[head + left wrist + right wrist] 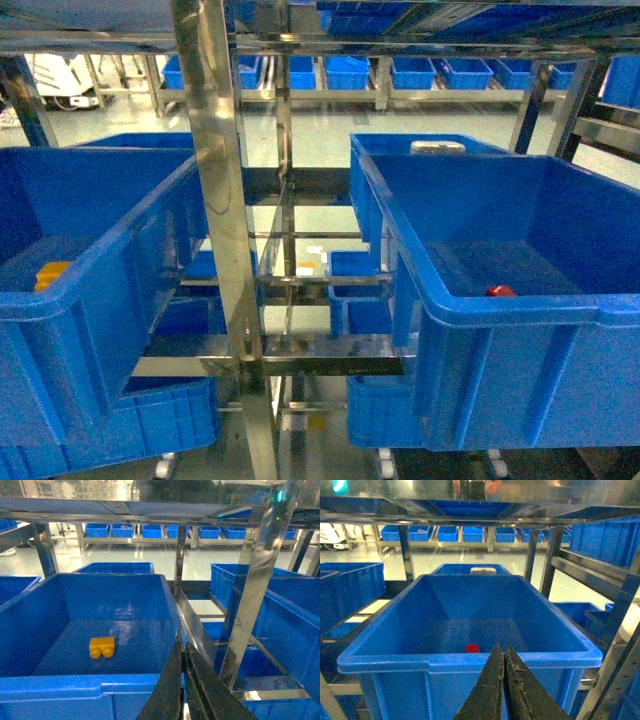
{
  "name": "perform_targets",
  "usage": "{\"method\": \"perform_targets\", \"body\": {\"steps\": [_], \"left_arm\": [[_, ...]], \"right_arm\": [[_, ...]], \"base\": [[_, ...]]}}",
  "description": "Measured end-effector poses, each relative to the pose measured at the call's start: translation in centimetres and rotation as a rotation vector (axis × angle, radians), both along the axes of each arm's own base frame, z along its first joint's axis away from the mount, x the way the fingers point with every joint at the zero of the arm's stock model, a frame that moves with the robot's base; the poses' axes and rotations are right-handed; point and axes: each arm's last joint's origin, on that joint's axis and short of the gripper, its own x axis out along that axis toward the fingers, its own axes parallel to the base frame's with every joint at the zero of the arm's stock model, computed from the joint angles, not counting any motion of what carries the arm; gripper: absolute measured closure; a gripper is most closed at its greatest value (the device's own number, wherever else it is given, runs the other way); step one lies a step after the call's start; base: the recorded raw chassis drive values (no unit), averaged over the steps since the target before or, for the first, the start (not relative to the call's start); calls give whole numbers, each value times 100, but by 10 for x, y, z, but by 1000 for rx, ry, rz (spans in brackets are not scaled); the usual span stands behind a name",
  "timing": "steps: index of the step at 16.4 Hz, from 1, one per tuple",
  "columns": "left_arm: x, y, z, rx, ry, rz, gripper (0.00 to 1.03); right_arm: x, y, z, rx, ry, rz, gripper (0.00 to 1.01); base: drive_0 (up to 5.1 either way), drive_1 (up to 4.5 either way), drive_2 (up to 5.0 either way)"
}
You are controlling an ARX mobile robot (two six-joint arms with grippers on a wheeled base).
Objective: Sort and place red and yellow blocks in left bins
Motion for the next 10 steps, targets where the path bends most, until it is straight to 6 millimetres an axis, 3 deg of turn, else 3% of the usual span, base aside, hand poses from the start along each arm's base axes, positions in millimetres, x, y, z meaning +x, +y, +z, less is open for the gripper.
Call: {"method": "perform_targets", "body": {"steps": [10], "left_arm": [[-17, 0, -14, 0, -21, 0, 101]], "right_arm": [[-18, 0, 2, 0, -8, 0, 99]], "base": [[0, 0, 0]]}}
